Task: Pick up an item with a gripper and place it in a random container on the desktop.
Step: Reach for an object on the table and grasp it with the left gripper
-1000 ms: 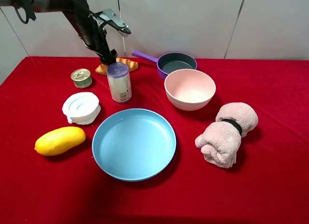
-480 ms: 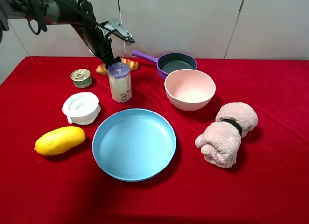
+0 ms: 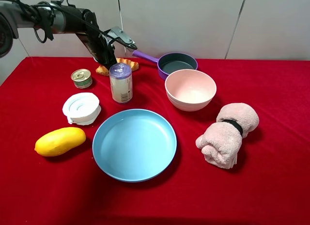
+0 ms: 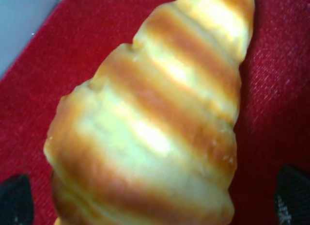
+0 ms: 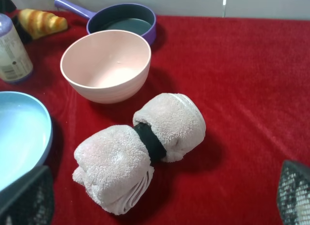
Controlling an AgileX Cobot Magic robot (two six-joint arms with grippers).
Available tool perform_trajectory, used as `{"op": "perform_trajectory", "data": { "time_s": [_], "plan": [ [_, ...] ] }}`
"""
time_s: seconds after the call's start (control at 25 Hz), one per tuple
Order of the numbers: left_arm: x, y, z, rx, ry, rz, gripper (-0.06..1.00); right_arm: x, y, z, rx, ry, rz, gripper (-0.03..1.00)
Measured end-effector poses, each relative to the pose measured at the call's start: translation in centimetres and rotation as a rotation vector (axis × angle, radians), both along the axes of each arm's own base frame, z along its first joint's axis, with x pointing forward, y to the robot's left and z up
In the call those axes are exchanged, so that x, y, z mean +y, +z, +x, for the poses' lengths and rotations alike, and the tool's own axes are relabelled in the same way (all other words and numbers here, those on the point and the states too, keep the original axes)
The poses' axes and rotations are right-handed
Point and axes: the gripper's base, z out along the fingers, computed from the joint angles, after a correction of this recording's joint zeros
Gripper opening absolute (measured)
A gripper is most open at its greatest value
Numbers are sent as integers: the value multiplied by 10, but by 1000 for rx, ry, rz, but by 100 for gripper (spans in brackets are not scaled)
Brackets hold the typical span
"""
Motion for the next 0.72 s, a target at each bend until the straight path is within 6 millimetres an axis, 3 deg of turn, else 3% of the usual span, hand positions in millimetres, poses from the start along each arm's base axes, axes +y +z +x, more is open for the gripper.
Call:
{"op": "perform_trajectory", "data": {
  "time_s": [0.72],
  "plan": [
    [0,0,1,-7,0,-5,91,0,0,0,0,0,0,69]
  ]
}}
